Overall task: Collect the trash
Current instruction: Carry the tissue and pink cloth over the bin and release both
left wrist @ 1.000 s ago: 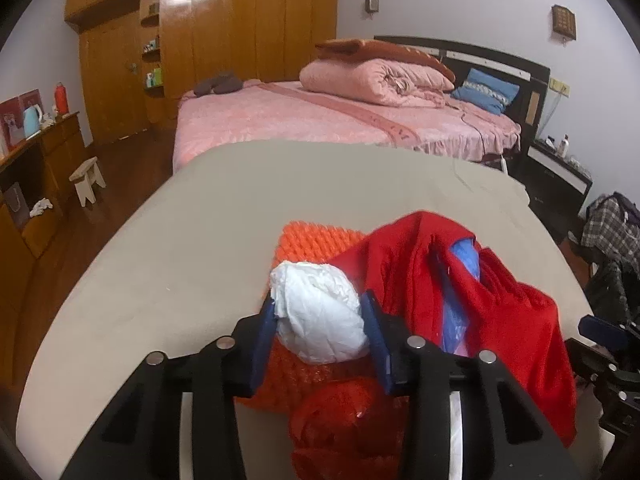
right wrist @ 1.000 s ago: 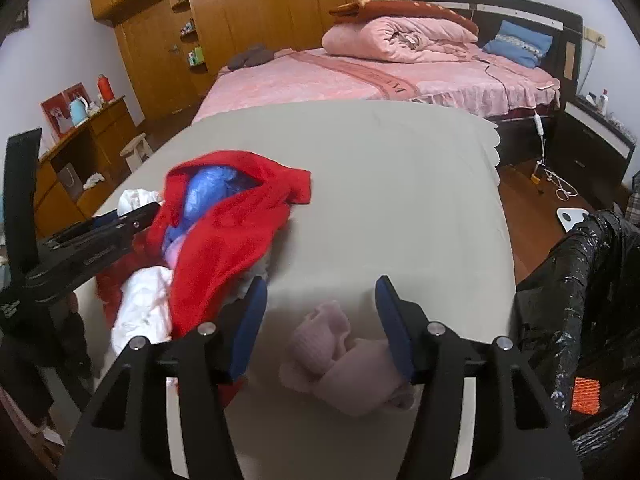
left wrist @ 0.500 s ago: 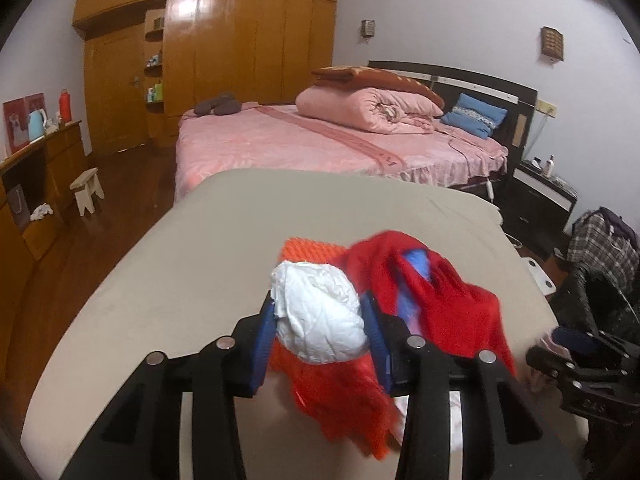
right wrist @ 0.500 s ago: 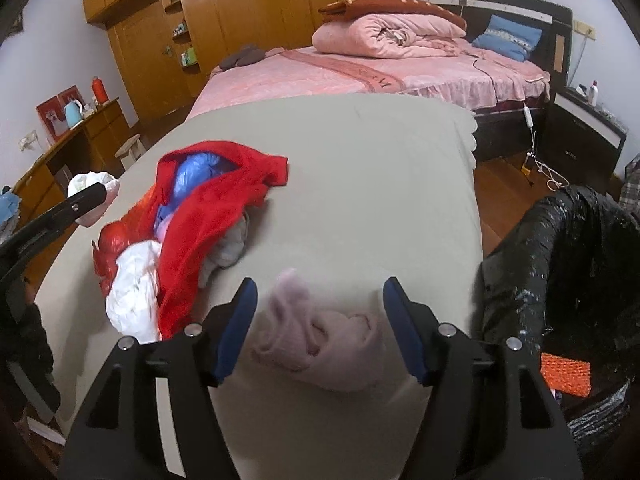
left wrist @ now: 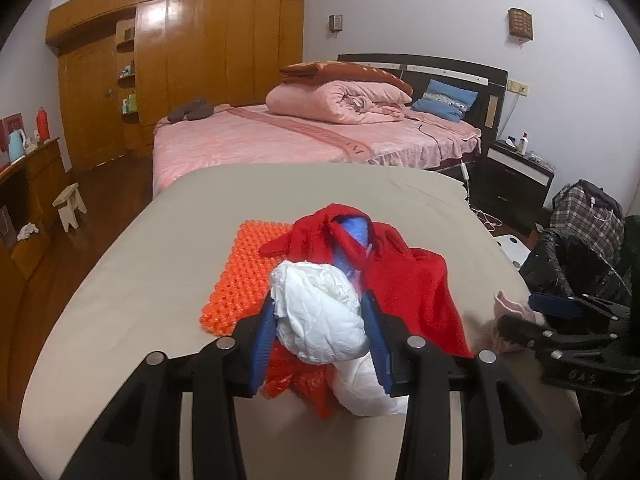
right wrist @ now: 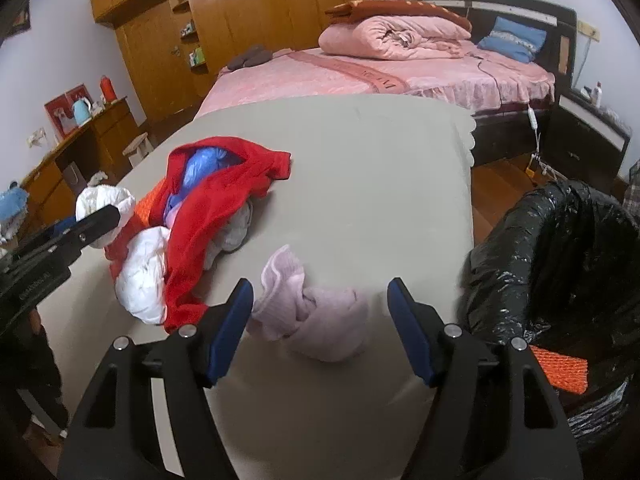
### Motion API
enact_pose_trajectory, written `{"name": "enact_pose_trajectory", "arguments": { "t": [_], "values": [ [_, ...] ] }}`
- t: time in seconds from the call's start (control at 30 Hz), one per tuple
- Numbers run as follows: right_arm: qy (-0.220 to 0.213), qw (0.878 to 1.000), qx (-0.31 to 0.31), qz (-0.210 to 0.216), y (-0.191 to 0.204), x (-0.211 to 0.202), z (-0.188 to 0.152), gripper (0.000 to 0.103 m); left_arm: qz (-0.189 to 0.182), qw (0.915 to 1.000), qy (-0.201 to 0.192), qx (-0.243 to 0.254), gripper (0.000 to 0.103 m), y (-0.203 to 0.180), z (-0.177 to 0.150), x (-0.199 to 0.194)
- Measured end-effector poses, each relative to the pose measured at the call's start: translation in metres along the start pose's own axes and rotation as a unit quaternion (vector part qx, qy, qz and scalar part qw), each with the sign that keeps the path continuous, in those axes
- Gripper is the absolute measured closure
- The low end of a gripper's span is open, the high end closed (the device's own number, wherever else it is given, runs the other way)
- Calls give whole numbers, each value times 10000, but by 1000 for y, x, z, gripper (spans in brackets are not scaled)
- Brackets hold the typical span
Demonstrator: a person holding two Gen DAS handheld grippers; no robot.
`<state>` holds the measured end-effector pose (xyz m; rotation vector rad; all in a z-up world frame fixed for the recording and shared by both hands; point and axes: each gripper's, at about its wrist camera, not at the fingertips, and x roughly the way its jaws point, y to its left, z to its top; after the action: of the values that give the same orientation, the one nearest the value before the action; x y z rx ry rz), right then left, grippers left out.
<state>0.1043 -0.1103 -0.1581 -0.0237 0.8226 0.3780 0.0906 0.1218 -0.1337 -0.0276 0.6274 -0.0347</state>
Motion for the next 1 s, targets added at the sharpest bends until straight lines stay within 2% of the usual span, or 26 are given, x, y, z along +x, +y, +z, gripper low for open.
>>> {"name": "enact_pose_trajectory", "arguments": {
  "t": [0.03,0.2,0.4,0.7,1.0],
  "values": [
    [49,9999,-122,-52,3,2,-1,36,-6,10000,4,4,61,-1,0,0],
    [156,9990,-397,-110,11,8,-5,51,-12,10000,35,15,61,-2,-3,0],
    [-16,9997,-224,83,5,-3,2,69,-21,10000,-17,20,61,-5,-2,-4],
    [-749,9967,-12,315,-2,-57,33,70,-135,9992,-362,45,61,-20,18,-27],
    [-1272,9916,243,42,-34,-114,40,70,-536,9957,-717,225,61,-57,42,-46]
  ]
}}
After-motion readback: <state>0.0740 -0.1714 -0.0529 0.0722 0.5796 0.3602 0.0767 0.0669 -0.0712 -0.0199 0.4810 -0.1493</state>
